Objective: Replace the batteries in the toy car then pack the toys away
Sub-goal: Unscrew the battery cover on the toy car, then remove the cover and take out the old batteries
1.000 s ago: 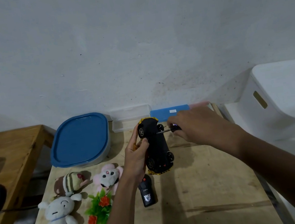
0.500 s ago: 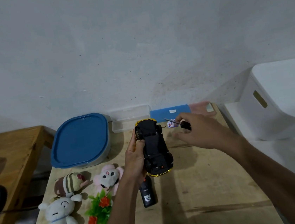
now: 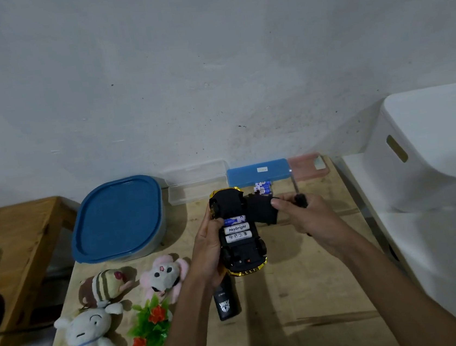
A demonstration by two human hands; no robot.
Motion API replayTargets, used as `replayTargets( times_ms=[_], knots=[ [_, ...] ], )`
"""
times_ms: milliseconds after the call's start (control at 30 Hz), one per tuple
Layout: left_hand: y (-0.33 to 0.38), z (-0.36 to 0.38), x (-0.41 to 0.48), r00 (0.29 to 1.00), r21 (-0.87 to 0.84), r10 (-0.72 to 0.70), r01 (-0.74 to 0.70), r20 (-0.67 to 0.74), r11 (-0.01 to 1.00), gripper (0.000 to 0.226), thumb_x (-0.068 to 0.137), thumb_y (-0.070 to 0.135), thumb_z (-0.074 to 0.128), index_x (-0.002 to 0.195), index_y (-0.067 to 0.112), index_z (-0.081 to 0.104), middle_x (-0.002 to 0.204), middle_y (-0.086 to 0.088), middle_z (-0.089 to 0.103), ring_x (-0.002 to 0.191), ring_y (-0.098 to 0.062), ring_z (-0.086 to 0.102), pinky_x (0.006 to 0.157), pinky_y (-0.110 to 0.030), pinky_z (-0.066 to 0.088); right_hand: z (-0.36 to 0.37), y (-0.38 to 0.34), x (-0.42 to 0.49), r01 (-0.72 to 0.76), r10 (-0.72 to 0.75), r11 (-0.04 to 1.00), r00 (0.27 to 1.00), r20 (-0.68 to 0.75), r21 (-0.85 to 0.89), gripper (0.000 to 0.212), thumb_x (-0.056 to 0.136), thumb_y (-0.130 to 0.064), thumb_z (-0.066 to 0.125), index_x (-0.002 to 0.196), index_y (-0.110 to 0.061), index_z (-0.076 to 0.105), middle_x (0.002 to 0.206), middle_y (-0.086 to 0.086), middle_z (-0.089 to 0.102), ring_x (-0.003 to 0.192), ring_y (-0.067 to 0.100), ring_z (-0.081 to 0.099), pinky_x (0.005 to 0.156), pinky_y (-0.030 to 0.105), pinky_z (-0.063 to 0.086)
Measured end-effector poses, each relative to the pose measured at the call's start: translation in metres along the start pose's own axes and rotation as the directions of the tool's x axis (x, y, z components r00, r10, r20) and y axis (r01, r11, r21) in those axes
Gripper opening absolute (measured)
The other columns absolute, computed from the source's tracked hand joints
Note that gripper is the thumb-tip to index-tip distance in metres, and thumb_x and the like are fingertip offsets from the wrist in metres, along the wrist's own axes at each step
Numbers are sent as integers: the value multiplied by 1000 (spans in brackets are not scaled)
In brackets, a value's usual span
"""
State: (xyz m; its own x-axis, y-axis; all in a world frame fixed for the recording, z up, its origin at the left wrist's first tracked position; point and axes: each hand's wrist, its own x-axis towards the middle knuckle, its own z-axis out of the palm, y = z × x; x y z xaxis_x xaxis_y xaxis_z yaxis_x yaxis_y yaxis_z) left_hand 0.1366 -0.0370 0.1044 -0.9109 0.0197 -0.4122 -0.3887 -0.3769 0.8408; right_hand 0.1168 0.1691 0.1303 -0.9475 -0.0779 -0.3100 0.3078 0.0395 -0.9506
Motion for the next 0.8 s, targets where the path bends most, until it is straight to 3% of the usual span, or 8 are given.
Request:
replayTargets(
  times_ms=[133, 233, 333, 433, 567, 667, 800],
  knots=[
    [1, -4, 2, 1000, -26, 0, 0, -3, 1000, 42, 100, 14, 40, 137, 25, 56, 105, -17, 71, 82, -28, 69, 70, -42, 60, -35, 50, 16, -155, 128, 976, 976, -176, -150, 13, 87, -25, 71, 86, -13, 74, 52, -13, 60, 51, -4, 52, 50, 15, 37],
    [1, -2, 3, 1000, -16, 4, -3, 18, 1000, 43, 100, 14, 38, 137, 26, 57, 104, -16, 70, 80, -28, 69, 68, -42, 60, -48, 101, 32, -251, 175, 924, 948, -265, -289, 27, 86, -20, 72, 71, 1, 67, 63, 14, 56, 65, 15, 53, 55, 26, 34],
    [-2, 0, 4, 1000, 0, -6, 6, 11, 1000, 43, 100, 14, 38, 137, 28, 57, 105, -15, 71, 80, -26, 70, 66, -40, 59, -52, 136, 48, -289, 151, 875, 926, -347, -389, 32, 87, -27, 70, 62, -9, 62, 63, 8, 58, 65, 22, 56, 55, 30, 35],
    [-5, 1, 4, 1000, 0, -24, 24, 7, 1000, 44, 101, 15, 39, 139, 31, 55, 107, -14, 72, 82, -26, 71, 70, -41, 59, -44, 141, 50, -346, 110, 803, 886, -450, -485, 24, 88, -39, 65, 79, -17, 70, 76, 5, 67, 73, 26, 64, 61, 33, 47],
    [-5, 5, 3, 999, -6, -32, 32, 10, 999, 43, 101, 13, 38, 133, 32, 59, 101, -11, 74, 79, -24, 71, 68, -39, 60, -31, 139, 46, -376, 9, 687, 860, -510, -622, 34, 87, -46, 65, 105, -17, 69, 102, 8, 62, 83, 31, 63, 62, 30, 42],
    [-5, 9, 2, 999, -12, -41, 41, 0, 999, 41, 100, 13, 39, 130, 31, 60, 99, -11, 74, 78, -24, 72, 65, -38, 60, -31, 140, 49, -366, 1, 704, 857, -515, -609, 38, 87, -47, 64, 109, -16, 66, 111, 11, 53, 86, 32, 61, 66, 32, 44],
    [-4, 11, 2, 999, -15, -44, 44, -2, 999, 39, 100, 15, 40, 128, 31, 62, 101, -11, 74, 80, -24, 72, 68, -39, 61, -35, 134, 55, -338, 14, 813, 825, -564, -474, 35, 94, -38, 55, 115, -12, 64, 118, 13, 52, 97, 33, 60, 81, 39, 51]
  ],
)
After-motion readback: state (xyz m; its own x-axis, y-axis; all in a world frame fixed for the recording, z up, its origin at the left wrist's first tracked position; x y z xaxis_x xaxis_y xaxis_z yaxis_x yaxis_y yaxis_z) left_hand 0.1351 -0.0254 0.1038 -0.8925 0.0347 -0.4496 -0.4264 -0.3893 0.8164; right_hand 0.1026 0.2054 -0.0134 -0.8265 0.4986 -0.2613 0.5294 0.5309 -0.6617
